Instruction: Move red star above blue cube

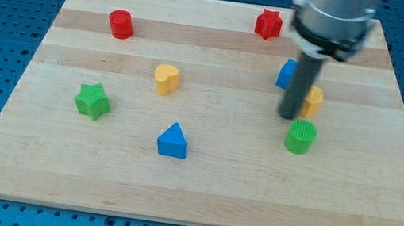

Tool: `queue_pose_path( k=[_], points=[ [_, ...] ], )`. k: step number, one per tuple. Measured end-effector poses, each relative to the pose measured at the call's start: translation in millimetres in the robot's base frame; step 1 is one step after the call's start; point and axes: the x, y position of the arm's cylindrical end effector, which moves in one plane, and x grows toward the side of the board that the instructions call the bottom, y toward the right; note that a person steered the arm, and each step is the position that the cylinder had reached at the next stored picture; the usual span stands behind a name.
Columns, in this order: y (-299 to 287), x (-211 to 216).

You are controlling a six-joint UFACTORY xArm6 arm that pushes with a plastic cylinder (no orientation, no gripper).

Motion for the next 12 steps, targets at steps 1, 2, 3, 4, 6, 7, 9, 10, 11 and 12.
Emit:
queue_pose_path(
  k=[1,2,3,4,6,7,9,10,11,12],
  points=[
    [-37.2,-27.2],
    [-21.3,-78.0],
    [-26.0,-139.0],
    [-22.4,-206.5],
    [-68.5,-228.0],
    [-68.4,-228.8],
    [-52.8,-229.0],
    [-29.3,-237.2],
    [11.0,-240.4],
    [7.6,-180.5]
  ],
)
